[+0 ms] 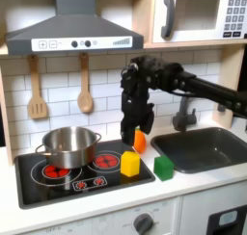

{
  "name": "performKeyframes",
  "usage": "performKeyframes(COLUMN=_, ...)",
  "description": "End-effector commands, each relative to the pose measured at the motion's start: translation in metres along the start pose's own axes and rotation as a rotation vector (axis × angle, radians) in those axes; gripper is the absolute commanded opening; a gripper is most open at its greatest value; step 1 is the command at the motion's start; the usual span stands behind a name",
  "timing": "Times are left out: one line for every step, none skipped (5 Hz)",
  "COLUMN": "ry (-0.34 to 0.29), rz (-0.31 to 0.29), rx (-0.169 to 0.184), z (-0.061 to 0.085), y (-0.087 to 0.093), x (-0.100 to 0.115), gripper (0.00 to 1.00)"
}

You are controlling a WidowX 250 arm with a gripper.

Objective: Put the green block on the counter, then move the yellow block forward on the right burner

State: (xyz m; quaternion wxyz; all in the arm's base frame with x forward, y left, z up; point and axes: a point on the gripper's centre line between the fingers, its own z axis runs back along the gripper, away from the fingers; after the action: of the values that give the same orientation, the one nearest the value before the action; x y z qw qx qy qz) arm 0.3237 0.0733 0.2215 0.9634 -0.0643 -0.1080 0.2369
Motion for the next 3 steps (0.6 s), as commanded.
performKeyframes(ry=-0.143, rz=-0.007, rx=-0.109, z=0.041, y=0.002, x=-0.018, gripper=1.0)
performKeyframes(ry=-0.146, rz=-0.01, rx=-0.104, z=0.046, y=0.007, x=-0.03, gripper=1.0)
performKeyframes(ry=-0.129, rz=-0.041, rx=-0.085, z=0.044, y=0.012, x=-0.04, gripper=1.0)
